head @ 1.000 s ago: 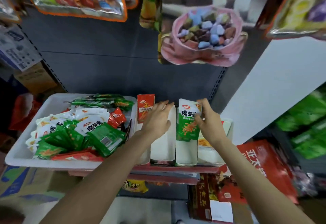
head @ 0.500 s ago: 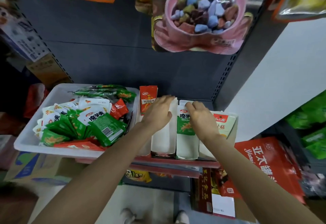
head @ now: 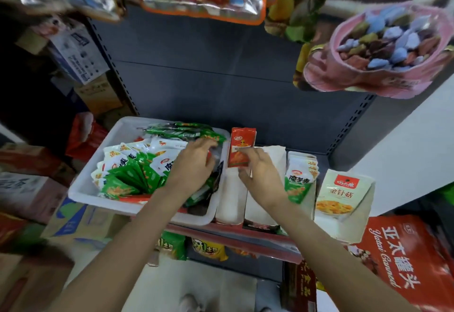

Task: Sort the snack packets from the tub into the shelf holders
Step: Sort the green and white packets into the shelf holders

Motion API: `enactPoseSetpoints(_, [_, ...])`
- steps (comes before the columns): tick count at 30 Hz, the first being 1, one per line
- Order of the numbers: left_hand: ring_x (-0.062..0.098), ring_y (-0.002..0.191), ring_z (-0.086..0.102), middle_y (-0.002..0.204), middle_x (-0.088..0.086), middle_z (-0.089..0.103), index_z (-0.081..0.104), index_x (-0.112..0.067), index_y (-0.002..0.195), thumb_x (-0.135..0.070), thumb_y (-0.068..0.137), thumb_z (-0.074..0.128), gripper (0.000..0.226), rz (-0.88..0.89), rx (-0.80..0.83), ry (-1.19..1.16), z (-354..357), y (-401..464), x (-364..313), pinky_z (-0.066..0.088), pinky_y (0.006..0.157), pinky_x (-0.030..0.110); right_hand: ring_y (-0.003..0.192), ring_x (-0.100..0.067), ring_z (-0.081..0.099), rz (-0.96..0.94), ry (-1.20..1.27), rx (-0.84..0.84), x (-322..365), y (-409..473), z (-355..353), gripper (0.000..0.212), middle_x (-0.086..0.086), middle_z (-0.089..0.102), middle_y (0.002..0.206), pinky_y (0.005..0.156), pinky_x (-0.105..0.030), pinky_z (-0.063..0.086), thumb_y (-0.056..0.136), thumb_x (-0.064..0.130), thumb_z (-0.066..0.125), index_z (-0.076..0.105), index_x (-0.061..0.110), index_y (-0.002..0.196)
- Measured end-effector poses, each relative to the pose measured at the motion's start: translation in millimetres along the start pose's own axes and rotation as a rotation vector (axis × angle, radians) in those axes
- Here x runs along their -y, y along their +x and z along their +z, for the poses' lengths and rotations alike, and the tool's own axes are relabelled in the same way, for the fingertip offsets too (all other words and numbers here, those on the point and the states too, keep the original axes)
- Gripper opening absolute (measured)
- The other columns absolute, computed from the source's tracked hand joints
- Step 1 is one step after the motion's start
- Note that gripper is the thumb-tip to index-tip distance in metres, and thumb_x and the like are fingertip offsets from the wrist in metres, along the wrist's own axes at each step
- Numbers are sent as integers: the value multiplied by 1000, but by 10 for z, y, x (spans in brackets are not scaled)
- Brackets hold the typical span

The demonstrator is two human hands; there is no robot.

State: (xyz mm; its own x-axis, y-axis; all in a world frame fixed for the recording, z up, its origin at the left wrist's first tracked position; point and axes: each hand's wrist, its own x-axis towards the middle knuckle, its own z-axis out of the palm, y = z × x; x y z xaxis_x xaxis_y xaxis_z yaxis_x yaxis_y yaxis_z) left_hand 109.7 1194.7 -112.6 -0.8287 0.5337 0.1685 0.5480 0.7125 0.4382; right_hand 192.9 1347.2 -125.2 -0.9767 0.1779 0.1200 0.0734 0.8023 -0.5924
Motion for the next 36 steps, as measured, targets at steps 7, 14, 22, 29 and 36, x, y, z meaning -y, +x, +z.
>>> enactPoseSetpoints(7, [30,130,41,139,14,47,49,-6,134,3,90,46,45,-144,244,89,-279,-99,1033,32,109,34,128,-30,42,4,13,273,753,376,771,59,-14,43,140,101,-41,41,94,28,54,28,8,143])
enactPoseSetpoints(14, [25,132,40,144,11,42,46,-7,137,7,87,50,52,-134,321,-31,-343,-142,1330,30,110,29,127,-33,44,-25,-179,511,972,496,1143,50,-19,37,142,102,-39,40,97,23,49,31,1,138])
enactPoseSetpoints(22, [22,109,56,126,10,58,57,-8,126,-5,90,55,35,-139,175,-235,-382,-123,1306,38,84,19,98,-36,60,-12,-112,333,994,497,960,32,-20,65,105,80,-42,49,99,19,44,54,10,128])
enactPoseSetpoints(29, [18,114,54,120,9,60,49,-9,130,-7,86,63,46,-221,71,-393,-373,-126,1265,38,86,18,84,-13,61,145,199,185,964,539,897,22,-4,70,96,75,-24,46,89,23,63,69,10,105])
enactPoseSetpoints(36, [13,110,54,127,5,55,41,-11,136,-18,86,67,57,-168,25,-552,-221,-81,686,40,90,20,73,-21,62,332,863,-110,601,368,372,20,-4,66,75,72,-39,53,92,4,55,61,23,89])
